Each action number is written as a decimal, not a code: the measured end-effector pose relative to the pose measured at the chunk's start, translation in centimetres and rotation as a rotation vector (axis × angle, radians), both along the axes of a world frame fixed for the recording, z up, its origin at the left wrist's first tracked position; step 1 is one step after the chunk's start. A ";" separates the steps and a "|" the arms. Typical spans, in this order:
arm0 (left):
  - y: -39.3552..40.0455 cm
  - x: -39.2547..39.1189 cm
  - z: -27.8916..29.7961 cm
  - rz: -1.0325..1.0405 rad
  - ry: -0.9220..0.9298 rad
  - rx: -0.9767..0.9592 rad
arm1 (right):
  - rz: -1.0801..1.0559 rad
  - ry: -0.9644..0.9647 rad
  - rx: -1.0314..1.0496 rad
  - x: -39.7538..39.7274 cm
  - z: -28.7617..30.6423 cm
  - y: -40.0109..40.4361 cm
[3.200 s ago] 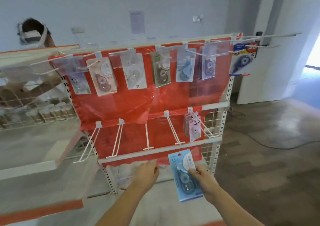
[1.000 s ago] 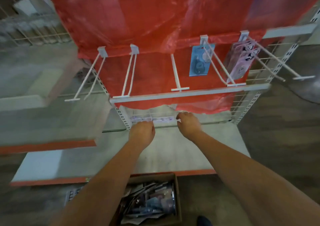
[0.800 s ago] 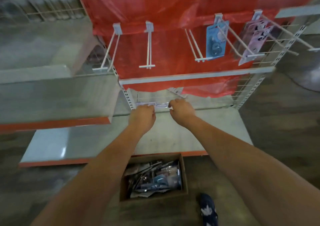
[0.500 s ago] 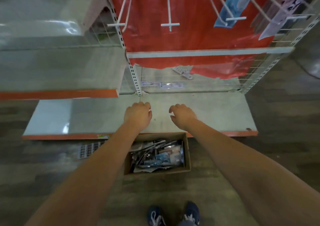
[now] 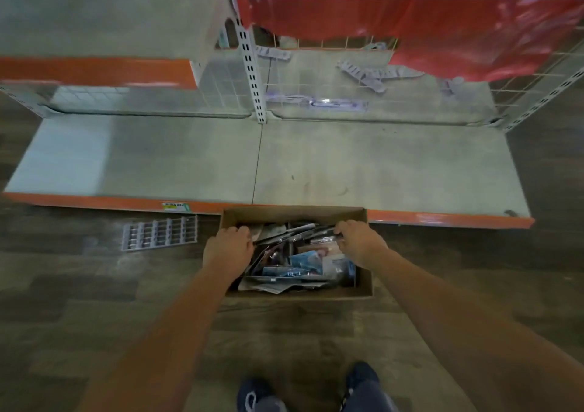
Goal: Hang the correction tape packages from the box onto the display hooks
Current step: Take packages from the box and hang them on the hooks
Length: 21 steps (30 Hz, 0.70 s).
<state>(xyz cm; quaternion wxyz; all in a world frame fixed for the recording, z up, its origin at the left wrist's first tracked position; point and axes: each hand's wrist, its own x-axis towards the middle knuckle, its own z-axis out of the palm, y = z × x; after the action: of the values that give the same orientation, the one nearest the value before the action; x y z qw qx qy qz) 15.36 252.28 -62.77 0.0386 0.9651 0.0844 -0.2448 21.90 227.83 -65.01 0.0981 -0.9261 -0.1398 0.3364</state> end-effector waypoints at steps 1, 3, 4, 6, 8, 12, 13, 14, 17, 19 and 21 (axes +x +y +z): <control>0.5 -0.1 -1.9 -0.006 -0.002 0.008 | -0.007 -0.011 0.002 0.2 -1.8 0.3; 1.3 0.1 -5.6 -0.009 -0.002 0.024 | -0.034 -0.028 0.024 0.9 -5.3 1.1; 1.6 0.2 -7.4 -0.010 -0.010 0.026 | -0.053 -0.038 0.038 1.2 -7.0 1.5; 2.3 0.8 -11.0 -0.006 -0.033 0.020 | -0.091 -0.054 0.050 2.0 -10.3 2.3; 3.0 1.7 -14.5 -0.011 -0.056 -0.011 | -0.124 -0.082 0.061 2.8 -13.3 2.9; 4.4 3.6 -19.7 -0.084 -0.032 -0.156 | -0.111 -0.161 0.156 4.2 -18.2 3.7; 4.7 3.9 -20.7 -0.106 -0.035 -0.179 | -0.135 -0.173 0.212 4.4 -19.2 3.9; 5.0 4.2 -21.5 -0.119 -0.034 -0.192 | -0.149 -0.184 0.265 4.6 -20.1 4.1; 5.8 4.8 -23.6 -0.126 0.024 -0.157 | -0.117 -0.176 0.376 4.9 -22.1 4.5; 6.2 5.3 -24.6 -0.135 0.073 -0.090 | -0.099 -0.172 0.433 5.2 -22.6 4.4; 6.2 5.6 -25.0 -0.137 0.076 -0.059 | -0.075 -0.170 0.465 5.4 -22.8 4.1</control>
<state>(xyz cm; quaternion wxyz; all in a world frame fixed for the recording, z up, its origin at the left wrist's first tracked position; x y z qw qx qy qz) 20.94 258.49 -87.78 0.0469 0.9571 0.0122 -0.2858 27.32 231.98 -87.77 0.3089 -0.9082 -0.1867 0.2120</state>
